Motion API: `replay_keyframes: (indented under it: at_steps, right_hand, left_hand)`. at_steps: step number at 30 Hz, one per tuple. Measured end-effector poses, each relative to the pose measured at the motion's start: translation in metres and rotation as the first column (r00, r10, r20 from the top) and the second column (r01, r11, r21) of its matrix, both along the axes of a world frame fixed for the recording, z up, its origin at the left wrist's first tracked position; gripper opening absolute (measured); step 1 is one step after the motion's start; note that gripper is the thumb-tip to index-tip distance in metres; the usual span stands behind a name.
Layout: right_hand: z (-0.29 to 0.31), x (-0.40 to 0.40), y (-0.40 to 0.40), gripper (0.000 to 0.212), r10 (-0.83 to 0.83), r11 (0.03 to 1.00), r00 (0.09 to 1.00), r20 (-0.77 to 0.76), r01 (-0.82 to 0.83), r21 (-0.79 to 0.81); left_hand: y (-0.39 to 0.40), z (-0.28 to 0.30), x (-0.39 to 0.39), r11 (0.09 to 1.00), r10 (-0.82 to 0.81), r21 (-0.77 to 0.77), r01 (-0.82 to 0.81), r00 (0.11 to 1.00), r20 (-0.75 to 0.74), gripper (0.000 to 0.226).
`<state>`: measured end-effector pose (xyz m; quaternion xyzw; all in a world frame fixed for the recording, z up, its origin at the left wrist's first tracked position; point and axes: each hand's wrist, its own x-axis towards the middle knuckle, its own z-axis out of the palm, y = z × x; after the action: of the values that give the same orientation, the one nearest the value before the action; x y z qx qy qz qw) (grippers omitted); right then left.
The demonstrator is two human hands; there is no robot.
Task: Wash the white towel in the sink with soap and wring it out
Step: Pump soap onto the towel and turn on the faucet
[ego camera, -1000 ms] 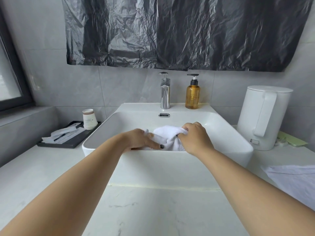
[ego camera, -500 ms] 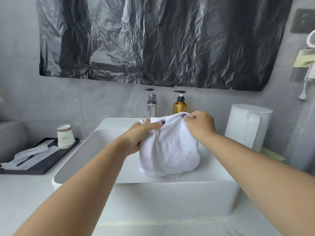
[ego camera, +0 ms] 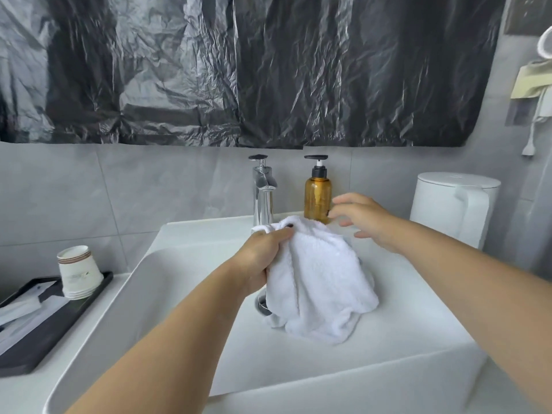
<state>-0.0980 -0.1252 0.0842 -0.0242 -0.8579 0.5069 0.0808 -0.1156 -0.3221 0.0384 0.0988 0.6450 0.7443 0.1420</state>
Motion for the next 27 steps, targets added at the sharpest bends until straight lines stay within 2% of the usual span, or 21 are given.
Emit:
replay_keyframes:
  at_steps: [4, 7, 8, 10, 11, 13, 15, 17, 19, 20, 21, 23, 25, 27]
  right_hand:
    - [-0.031, -0.003, 0.001, 0.052, 0.202, 0.973, 0.962, 0.185, -0.218, 0.070]
    - [-0.048, -0.005, -0.002, 0.035, 0.261, 0.951, 0.961, 0.093, -0.272, 0.145]
    - [-0.048, -0.007, -0.001, 0.035, 0.276, 0.947, 0.960, 0.057, -0.281, 0.155]
    - [-0.038, -0.014, 0.001, 0.052, 0.306, 0.933, 0.952, 0.010, -0.302, 0.197]
    - [-0.031, -0.016, 0.003, 0.053, 0.310, 0.927, 0.951, -0.002, -0.301, 0.225]
    - [-0.017, -0.020, 0.006, 0.034, 0.333, 0.914, 0.943, -0.011, -0.320, 0.251]
    - [-0.003, -0.021, 0.008, 0.032, 0.375, 0.884, 0.926, 0.035, -0.368, 0.288]
    - [0.011, -0.026, 0.019, 0.033, 0.383, 0.846, 0.908, 0.167, -0.418, 0.331]
    - [0.028, -0.031, 0.035, 0.028, 0.363, 0.846, 0.895, 0.260, -0.433, 0.311]
    - [0.037, -0.034, 0.042, 0.025, 0.337, 0.871, 0.915, 0.221, -0.392, 0.296]
    - [0.046, -0.038, 0.047, 0.021, 0.283, 0.912, 0.952, 0.118, -0.305, 0.276]
    - [0.063, -0.053, 0.052, 0.013, 0.105, 0.964, 0.976, -0.189, -0.053, 0.262]
    - [0.073, -0.072, 0.046, 0.013, -0.006, 0.933, 0.912, -0.409, 0.152, 0.325]
    - [0.075, -0.096, 0.040, 0.017, 0.015, 0.881, 0.880, -0.474, 0.212, 0.422]
  left_hand:
    - [0.003, 0.000, -0.007, 0.983, 0.138, 0.123, -0.136, 0.990, -0.011, 0.008]
    - [-0.003, 0.000, -0.005, 0.978, 0.112, 0.179, -0.106, 0.993, -0.023, 0.010]
    - [-0.005, -0.001, -0.002, 0.981, 0.106, 0.167, -0.103, 0.994, -0.014, 0.013]
    - [-0.007, -0.002, 0.003, 0.986, 0.093, 0.130, -0.100, 0.994, 0.064, 0.022]
    - [-0.008, -0.002, 0.007, 0.993, 0.060, 0.099, -0.072, 0.991, 0.116, 0.026]
    - [-0.009, 0.001, 0.013, 0.999, -0.039, 0.034, 0.032, 0.975, 0.217, 0.032]
    - [-0.005, 0.004, 0.012, 0.998, -0.067, 0.002, 0.069, 0.963, 0.259, 0.030]
    - [0.006, 0.007, 0.006, 0.998, 0.060, -0.023, -0.056, 0.970, 0.237, 0.020]
    - [0.022, 0.013, -0.003, 0.977, 0.210, -0.018, -0.211, 0.959, 0.189, 0.029]
    - [0.031, 0.016, -0.008, 0.967, 0.252, 0.001, -0.256, 0.952, 0.175, 0.035]
    - [0.041, 0.019, -0.013, 0.958, 0.277, 0.022, -0.284, 0.947, 0.161, 0.036]
    - [0.060, 0.029, -0.021, 0.943, 0.314, 0.068, -0.327, 0.937, 0.151, 0.027]
    - [0.077, 0.039, -0.029, 0.919, 0.361, 0.112, -0.379, 0.920, 0.152, 0.012]
    - [0.092, 0.047, -0.037, 0.887, 0.418, 0.144, -0.438, 0.896, 0.149, 0.015]
